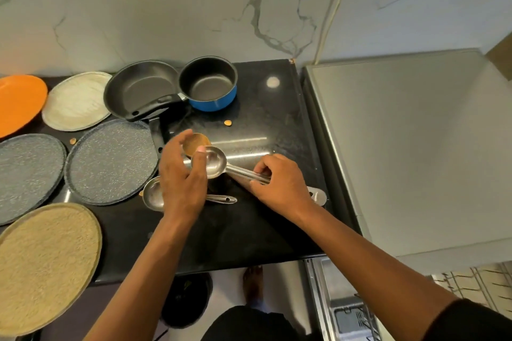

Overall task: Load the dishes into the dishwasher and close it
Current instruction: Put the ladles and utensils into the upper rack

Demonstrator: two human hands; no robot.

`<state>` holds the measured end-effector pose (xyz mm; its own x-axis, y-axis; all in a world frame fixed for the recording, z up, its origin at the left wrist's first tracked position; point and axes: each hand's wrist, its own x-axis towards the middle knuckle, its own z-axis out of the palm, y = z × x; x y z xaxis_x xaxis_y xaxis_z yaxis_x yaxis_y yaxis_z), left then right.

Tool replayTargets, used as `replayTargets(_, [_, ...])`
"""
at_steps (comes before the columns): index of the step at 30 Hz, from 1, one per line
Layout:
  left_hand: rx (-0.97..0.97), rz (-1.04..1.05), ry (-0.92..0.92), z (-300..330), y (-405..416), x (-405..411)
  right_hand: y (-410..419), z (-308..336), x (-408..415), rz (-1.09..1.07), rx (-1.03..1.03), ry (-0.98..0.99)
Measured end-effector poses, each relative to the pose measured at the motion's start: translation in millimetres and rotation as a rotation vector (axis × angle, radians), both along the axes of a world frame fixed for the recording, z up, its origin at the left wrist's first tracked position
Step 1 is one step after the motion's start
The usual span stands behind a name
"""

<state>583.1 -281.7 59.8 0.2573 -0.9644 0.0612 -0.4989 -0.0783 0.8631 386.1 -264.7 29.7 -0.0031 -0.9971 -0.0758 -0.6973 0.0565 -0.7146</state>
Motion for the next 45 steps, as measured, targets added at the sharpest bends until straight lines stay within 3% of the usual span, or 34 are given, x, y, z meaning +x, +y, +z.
replayTargets(4, [0.045,0.081,0.226,15.6,6.1,-31.8,17.2,18.6,-28.8,-0.200,-0.022,-0.235])
replayTargets(8, [0.219,-0.173,0.637,36.9,2.4,-86.2,43.4,33.7,-66.0,-0.304,-0.100,-0.343])
replayTargets(13, [0.226,-0.431,0.700,50.6,17.4,-182.5,94.3,46.1,-129.3,-0.397,-0.147,-0.372])
replayTargets(19, [0.273,-0.805,0.508,42.1,80.8,-301.0,181.5,50.4,-225.6,-0.518,-0.160,-0.401])
replayTargets(24, [0.103,-1.059,0.209,24.6,162.6,-381.9,272.4,39.1,-311.9,-0.592,-0.104,-0.343])
replayTargets(30, [0.073,-1.234,0.113,-4.5,247.2,-464.6,358.2,13.7,-400.8,-0.680,-0.079,-0.308])
replayTargets(35, [0.177,-1.459,0.046,-50.5,282.4,-522.1,404.3,-25.0,-454.3,-0.878,-0.196,-0.121])
replayTargets(40, [0.248,-1.468,-0.182,-133.6,273.3,-561.1,408.5,-82.1,-508.2,-1.132,-0.328,-0.248])
replayTargets(45, [0.386,-1.328,-0.270,-212.9,241.9,-609.5,379.9,-122.4,-550.2,-1.314,-0.490,-0.400])
